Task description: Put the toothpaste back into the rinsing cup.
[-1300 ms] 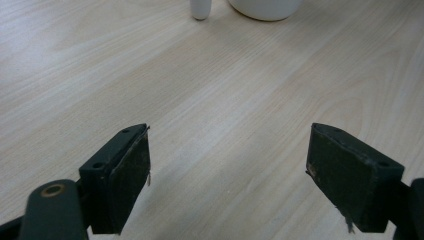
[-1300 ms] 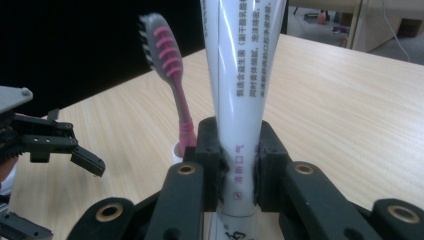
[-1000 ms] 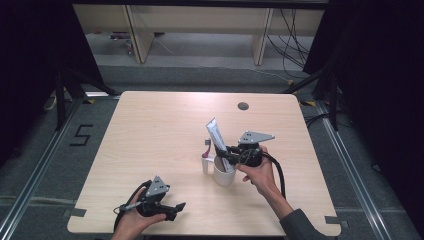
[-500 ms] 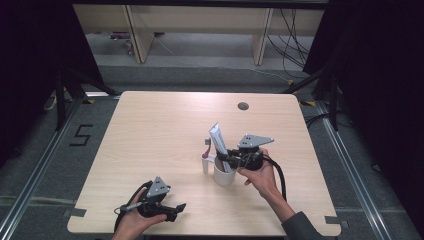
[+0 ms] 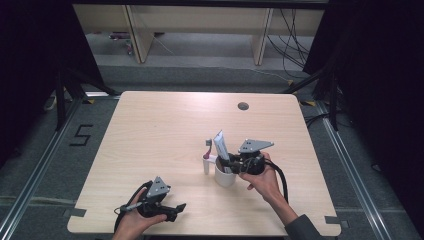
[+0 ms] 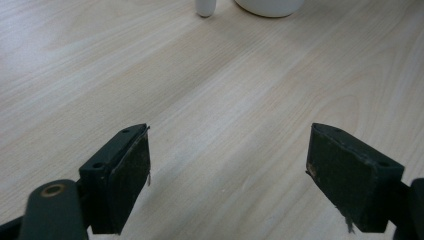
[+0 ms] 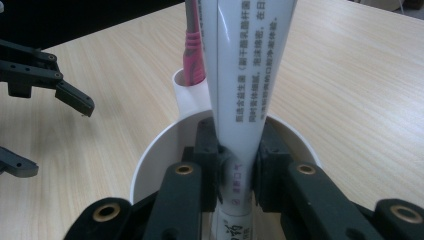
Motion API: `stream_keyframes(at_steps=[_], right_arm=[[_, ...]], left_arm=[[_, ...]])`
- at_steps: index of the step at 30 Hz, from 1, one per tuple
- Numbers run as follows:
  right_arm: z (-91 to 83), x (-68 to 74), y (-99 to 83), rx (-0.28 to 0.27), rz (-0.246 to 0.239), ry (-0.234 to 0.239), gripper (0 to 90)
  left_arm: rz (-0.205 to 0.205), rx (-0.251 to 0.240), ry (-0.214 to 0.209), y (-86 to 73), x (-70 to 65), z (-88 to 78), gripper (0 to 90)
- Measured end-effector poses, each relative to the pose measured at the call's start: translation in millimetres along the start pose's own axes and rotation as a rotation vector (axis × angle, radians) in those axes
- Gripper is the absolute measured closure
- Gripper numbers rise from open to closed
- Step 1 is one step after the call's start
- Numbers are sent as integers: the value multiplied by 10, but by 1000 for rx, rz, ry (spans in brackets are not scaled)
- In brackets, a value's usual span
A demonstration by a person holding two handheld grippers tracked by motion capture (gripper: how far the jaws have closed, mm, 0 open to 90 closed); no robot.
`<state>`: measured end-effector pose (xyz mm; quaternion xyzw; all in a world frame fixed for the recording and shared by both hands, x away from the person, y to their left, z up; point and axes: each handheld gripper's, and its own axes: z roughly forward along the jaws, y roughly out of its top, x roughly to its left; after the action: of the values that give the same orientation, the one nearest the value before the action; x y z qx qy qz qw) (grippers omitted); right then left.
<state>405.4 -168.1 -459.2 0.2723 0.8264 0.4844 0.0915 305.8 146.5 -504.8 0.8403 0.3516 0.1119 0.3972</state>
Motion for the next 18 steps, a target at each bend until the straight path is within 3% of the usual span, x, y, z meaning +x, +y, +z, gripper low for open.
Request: stream_keyframes(at_steps=[3,4,10,11,13,14,16,17,18], right_arm=[[-6,-17,4,-12,-24,0,754],[-12,1,4,-1,0,3,753],[-25,3,6,-16,12,2,739],[-41,-6,10,-20,-4,-16,735],[-56,-15,13,-18,-4,-7,726],[-67,4,10,-12,24,-6,721],[-68,-21,17,-21,-1,16,709],[-91,-4,17,-20,21,-11,702],[-91,-10,19,-31,17,-7,694]], left_arm=[[-2,0,2,1,1,2,172],[0,1,2,0,1,1,172],[0,-3,-1,-2,1,1,172],[2,1,3,1,1,-1,171],[0,2,5,1,1,1,172],[2,3,5,0,-1,0,172],[5,3,5,0,0,0,172],[4,3,6,2,0,1,172],[3,3,6,3,-1,0,172]])
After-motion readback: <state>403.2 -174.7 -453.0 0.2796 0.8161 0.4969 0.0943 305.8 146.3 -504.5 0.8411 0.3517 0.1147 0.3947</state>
